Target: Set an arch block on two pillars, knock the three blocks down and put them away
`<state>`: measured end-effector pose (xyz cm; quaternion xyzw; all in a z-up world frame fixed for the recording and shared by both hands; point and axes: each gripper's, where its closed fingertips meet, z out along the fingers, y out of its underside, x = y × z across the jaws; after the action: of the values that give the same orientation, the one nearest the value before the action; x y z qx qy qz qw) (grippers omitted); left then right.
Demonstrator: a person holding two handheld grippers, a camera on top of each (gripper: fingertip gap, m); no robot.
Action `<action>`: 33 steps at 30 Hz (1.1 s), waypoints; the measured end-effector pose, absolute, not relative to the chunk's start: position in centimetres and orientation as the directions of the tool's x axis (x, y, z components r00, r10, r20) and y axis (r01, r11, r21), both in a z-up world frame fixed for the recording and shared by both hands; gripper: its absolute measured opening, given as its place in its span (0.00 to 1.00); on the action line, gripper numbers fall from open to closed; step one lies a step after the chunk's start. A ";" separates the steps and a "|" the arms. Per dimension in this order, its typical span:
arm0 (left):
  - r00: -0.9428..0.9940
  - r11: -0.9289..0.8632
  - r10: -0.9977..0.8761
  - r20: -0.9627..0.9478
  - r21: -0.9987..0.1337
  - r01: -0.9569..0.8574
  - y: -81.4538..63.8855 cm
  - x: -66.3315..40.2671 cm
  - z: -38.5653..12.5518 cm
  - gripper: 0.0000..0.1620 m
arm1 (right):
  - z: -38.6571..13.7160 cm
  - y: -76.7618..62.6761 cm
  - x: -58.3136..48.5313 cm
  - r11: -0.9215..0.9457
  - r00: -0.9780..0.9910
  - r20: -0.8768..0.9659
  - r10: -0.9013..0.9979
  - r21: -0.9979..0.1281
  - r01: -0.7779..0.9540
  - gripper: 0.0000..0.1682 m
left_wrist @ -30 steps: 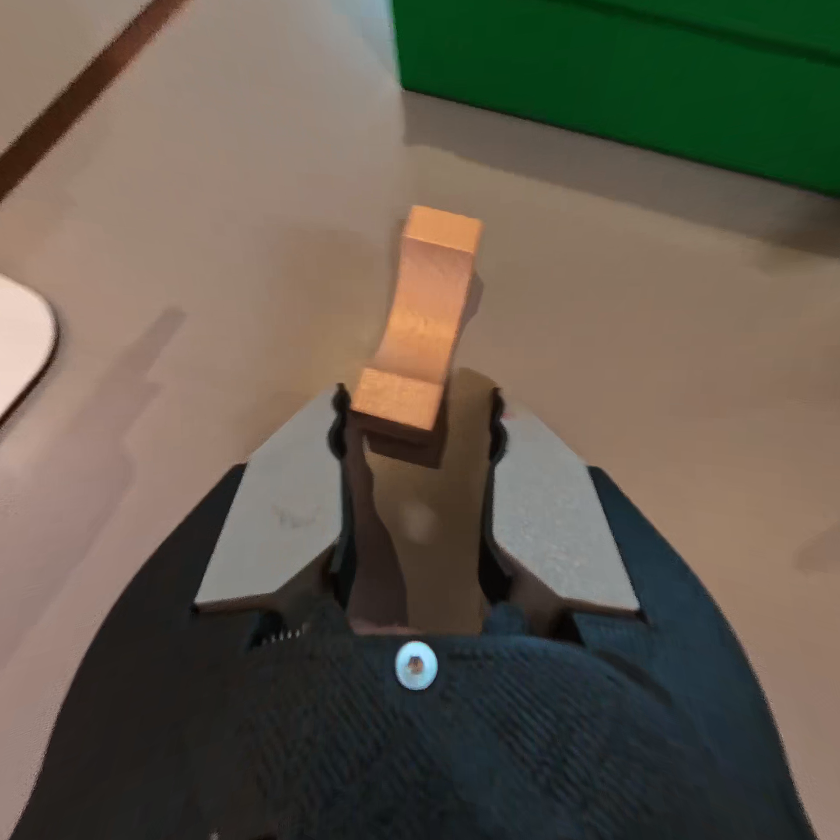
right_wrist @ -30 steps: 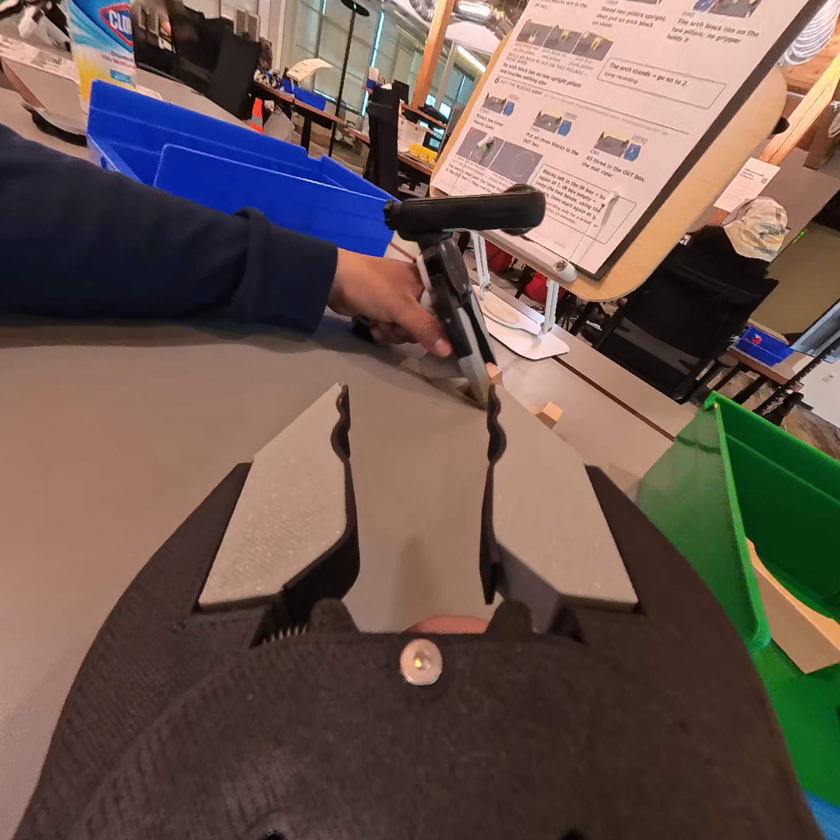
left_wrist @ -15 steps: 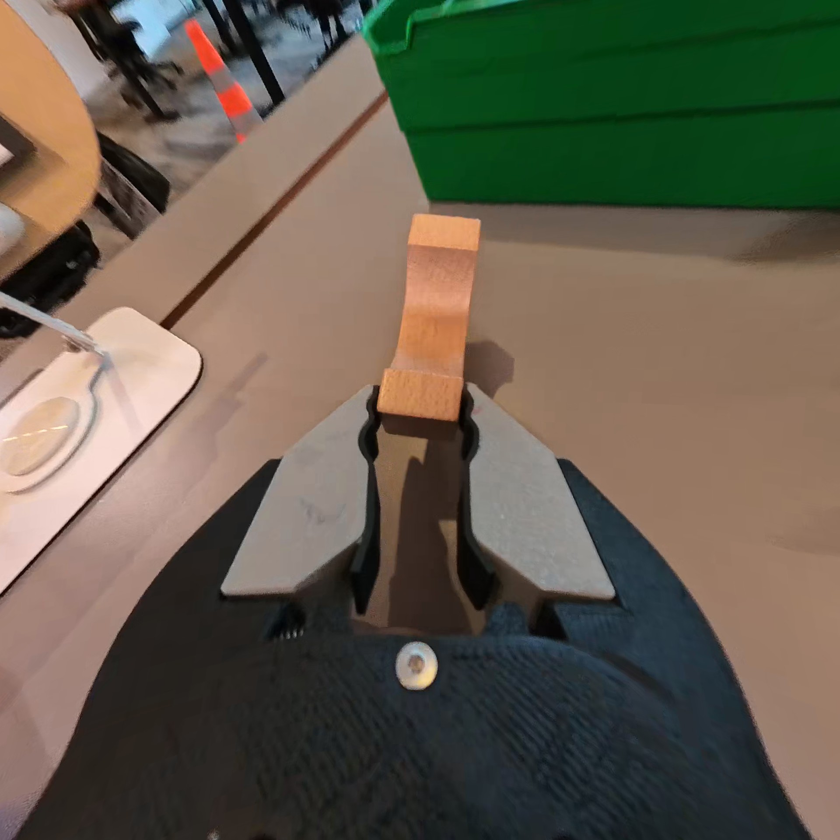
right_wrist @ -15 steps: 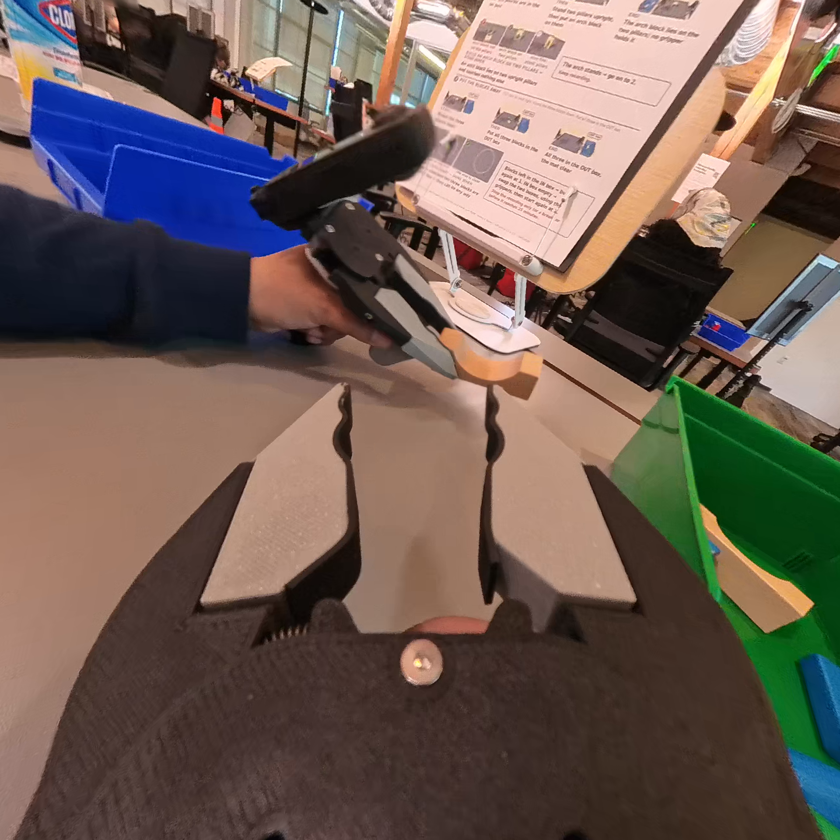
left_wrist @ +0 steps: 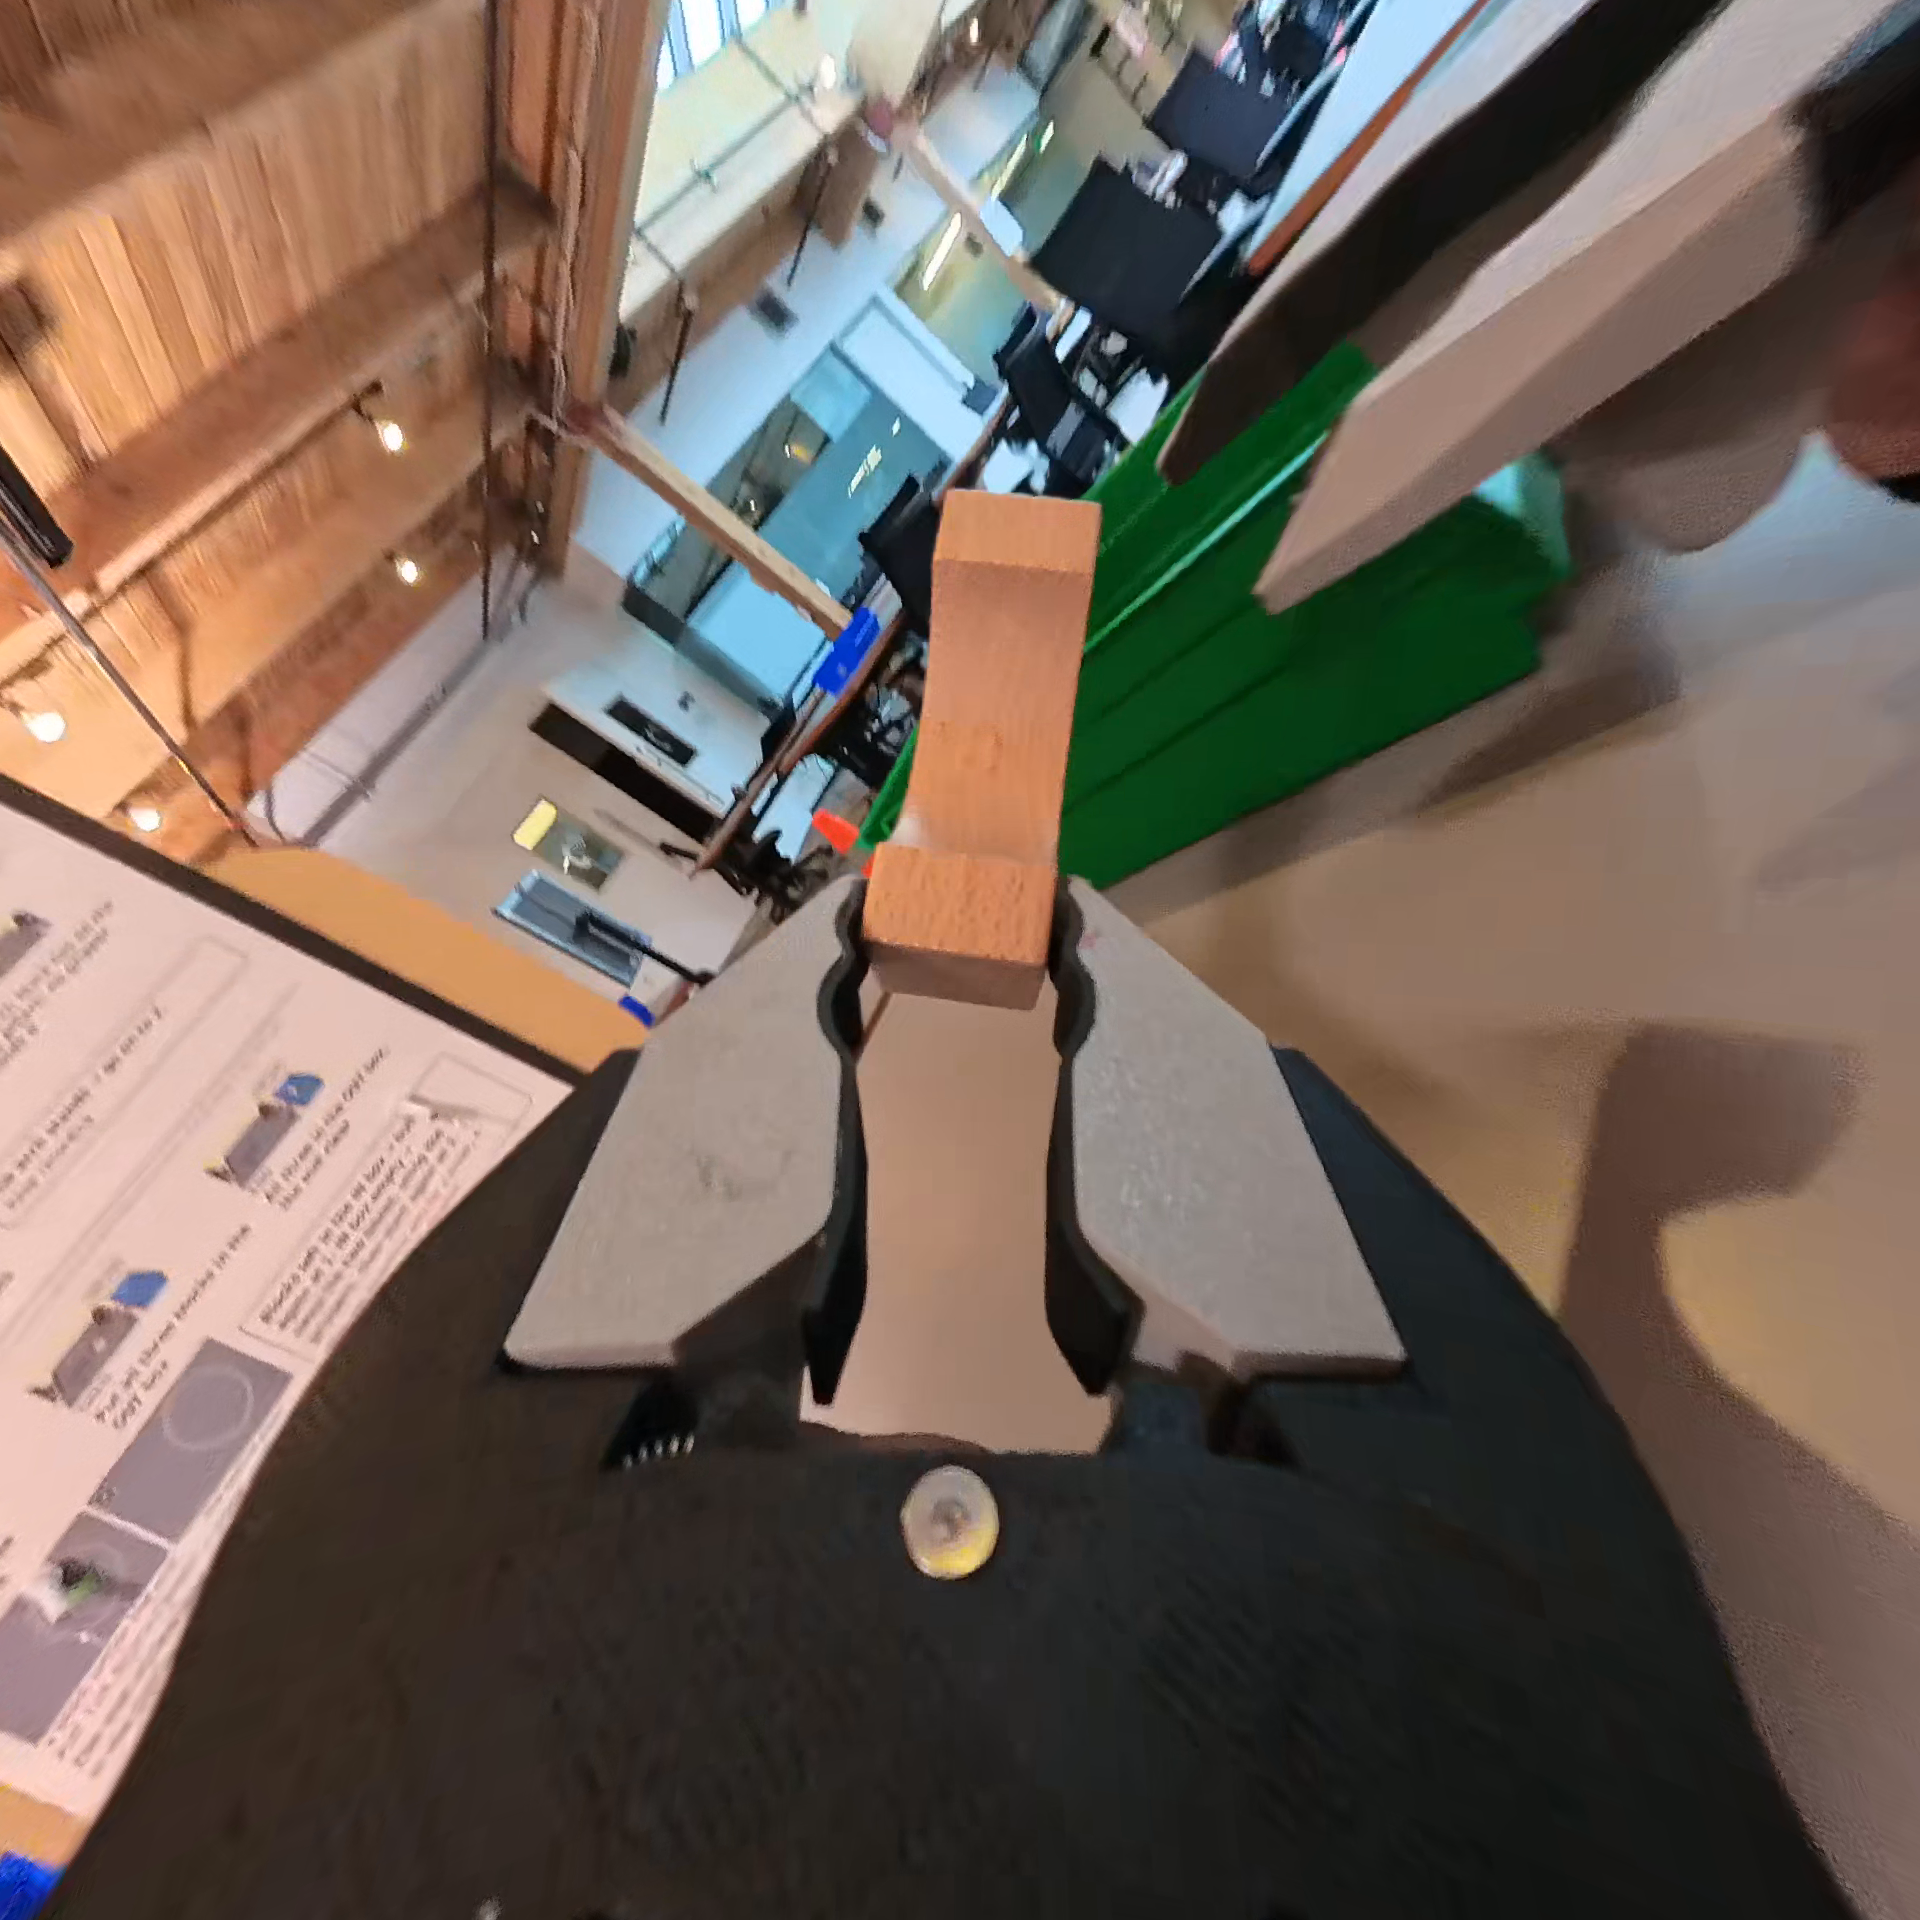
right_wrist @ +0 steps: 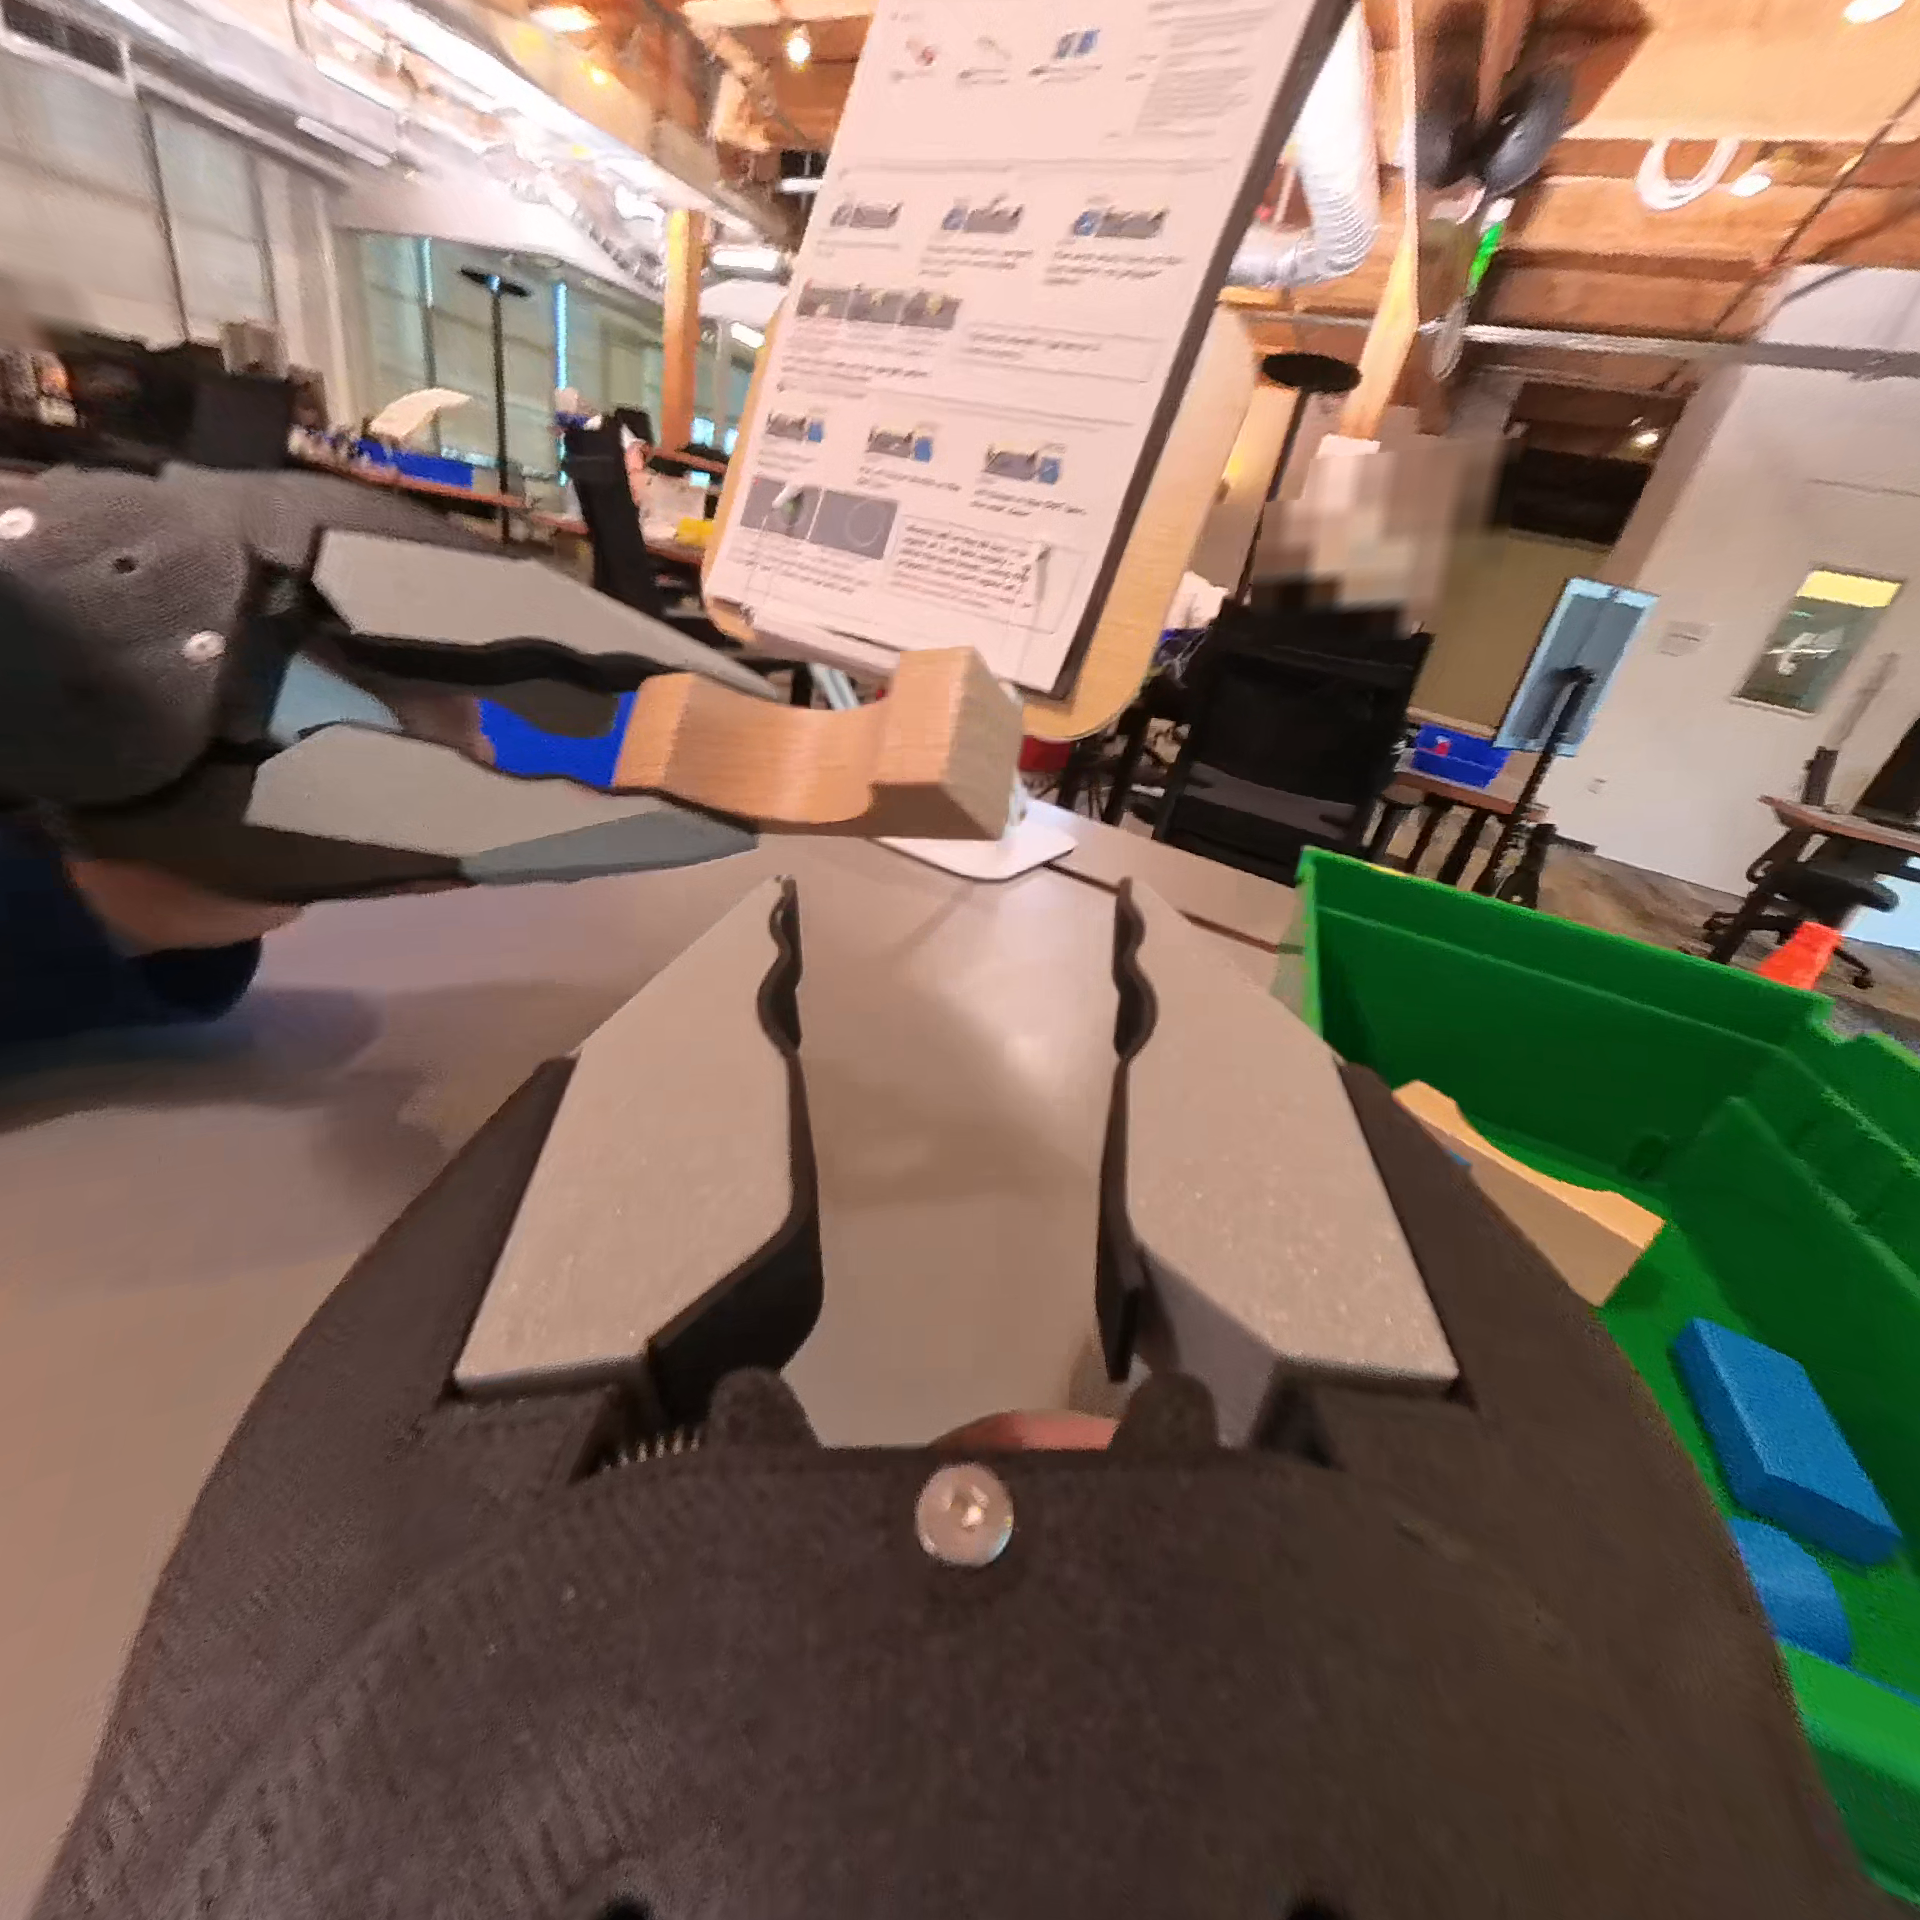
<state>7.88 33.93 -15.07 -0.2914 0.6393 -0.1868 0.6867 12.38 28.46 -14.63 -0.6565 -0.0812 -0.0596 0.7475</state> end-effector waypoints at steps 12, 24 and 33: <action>0.061 0.779 -0.626 -0.777 -0.624 0.057 29.1 7.2 -13.4 0.20 | -12.3 26.9 10.7 0.280 0.972 0.074 0.222 -0.960 0.009 0.41; -0.006 0.791 -0.611 -0.791 -0.611 0.023 27.7 8.5 -16.0 0.20 | -13.4 27.3 10.5 0.200 0.967 0.235 0.103 -0.957 0.211 0.24; 0.084 0.751 -0.652 -0.754 -0.657 -0.064 30.2 9.5 -17.4 0.12 | -12.7 26.4 14.6 0.157 0.935 0.291 -0.204 -0.933 0.325 0.24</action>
<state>9.53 30.24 -17.41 -0.2788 0.6415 -0.2158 0.6812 14.64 26.44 -12.66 -0.6254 -0.0484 -0.1743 0.7591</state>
